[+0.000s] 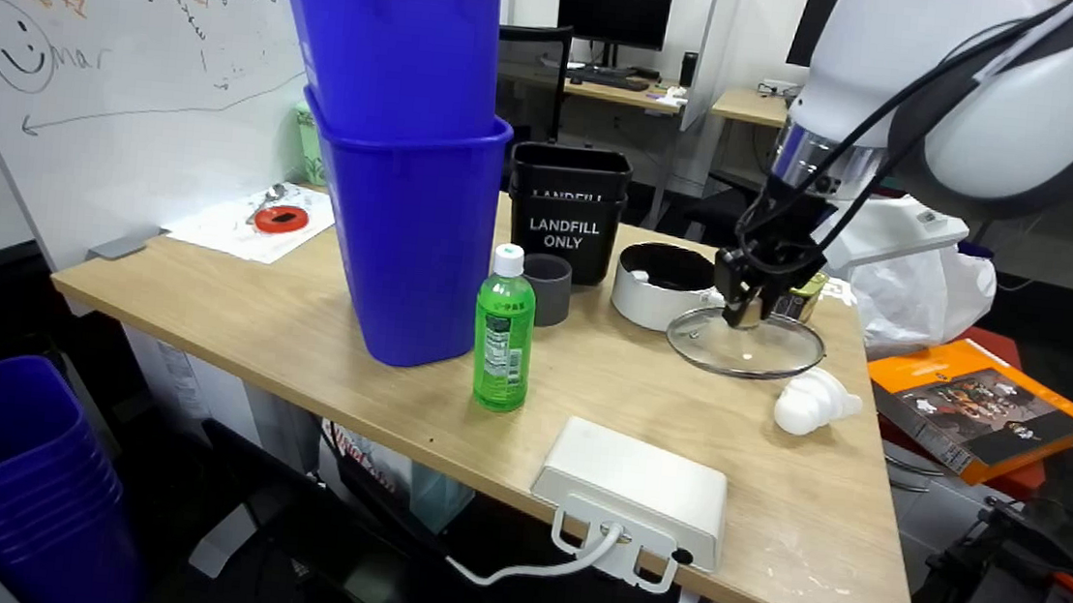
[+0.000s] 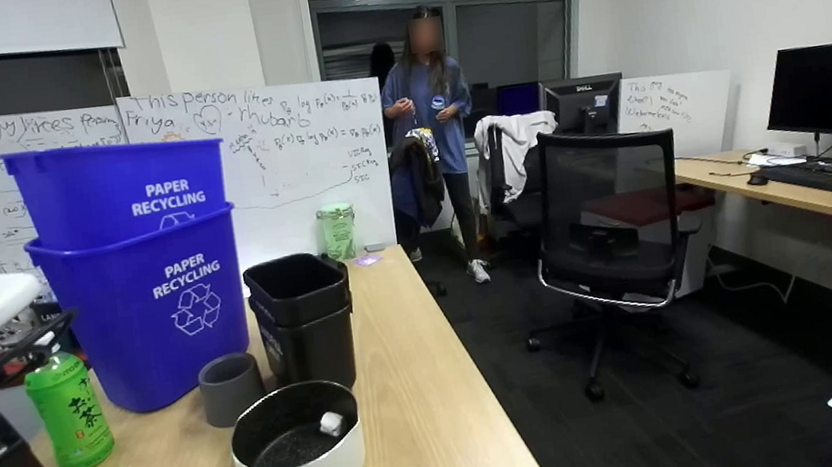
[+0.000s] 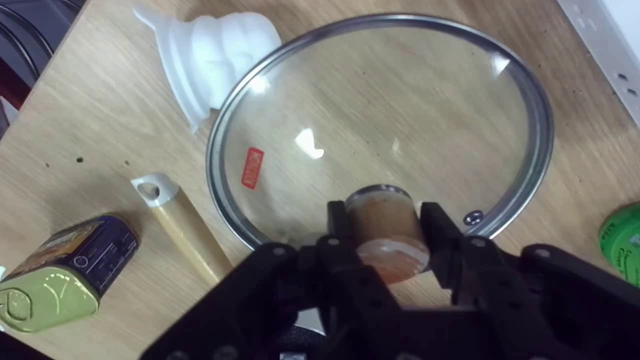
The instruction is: Remove the lid from the white pot and place it on the table
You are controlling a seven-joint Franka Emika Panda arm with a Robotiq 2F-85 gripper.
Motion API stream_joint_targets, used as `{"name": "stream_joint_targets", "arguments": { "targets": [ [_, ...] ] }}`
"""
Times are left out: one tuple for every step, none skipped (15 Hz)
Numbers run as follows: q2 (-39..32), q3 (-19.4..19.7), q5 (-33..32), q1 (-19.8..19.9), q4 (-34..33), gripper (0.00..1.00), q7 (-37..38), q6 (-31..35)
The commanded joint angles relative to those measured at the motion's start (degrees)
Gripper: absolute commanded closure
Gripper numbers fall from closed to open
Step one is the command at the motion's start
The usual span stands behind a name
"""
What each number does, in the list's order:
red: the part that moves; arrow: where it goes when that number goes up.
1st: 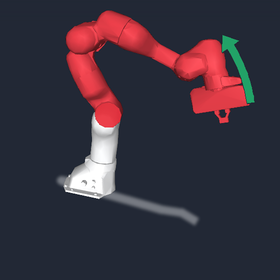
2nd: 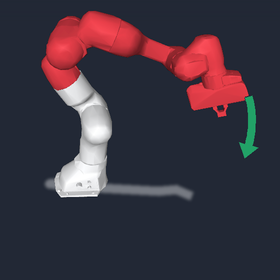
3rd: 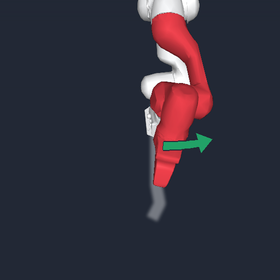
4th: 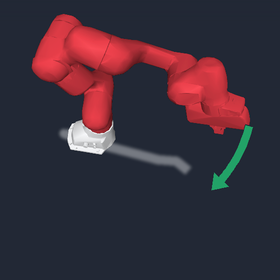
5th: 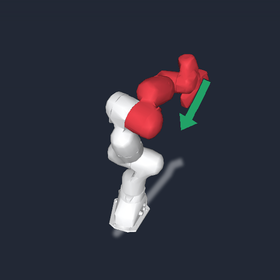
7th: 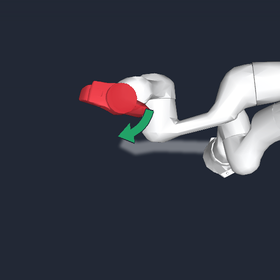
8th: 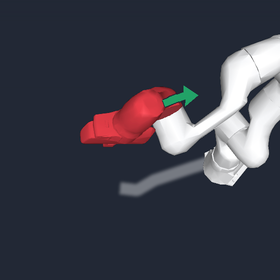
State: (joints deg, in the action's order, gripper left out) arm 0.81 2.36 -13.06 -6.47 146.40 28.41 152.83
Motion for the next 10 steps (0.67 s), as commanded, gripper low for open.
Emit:
{"name": "stream_joint_targets", "arguments": {
  "targets": [
    [-1.79,-1.89,0.72,1.81,2.05,0.85,-0.07,5.81],
    [-2.93,-2.06,1.21,1.61,2.41,0.85,-0.17,7.74],
    [-4.14,-2.15,1.56,1.35,2.61,0.85,-0.14,9.59],
    [-5.73,-2.31,2.26,0.97,2.54,0.85,-0.22,11.55],
    [-7.21,-2.4,2.96,0.58,2.46,0.85,-0.38,13.36],
    [-9.05,-2.47,3.83,0.11,2.0,0.85,-0.58,15.13],
    [-10.72,-2.49,4.78,-0.4,1.63,0.85,-0.87,16.92],
    [-12.45,-2.41,5.91,-0.97,1.09,0.85,-1.15,18.69],
    [-13.81,-2.44,7.37,-1.45,0.72,0.85,-1.91,20.25],
    [-15.05,-2.81,9.19,-1.65,0.27,0.85,-3.1,21.53]
  ]
}}
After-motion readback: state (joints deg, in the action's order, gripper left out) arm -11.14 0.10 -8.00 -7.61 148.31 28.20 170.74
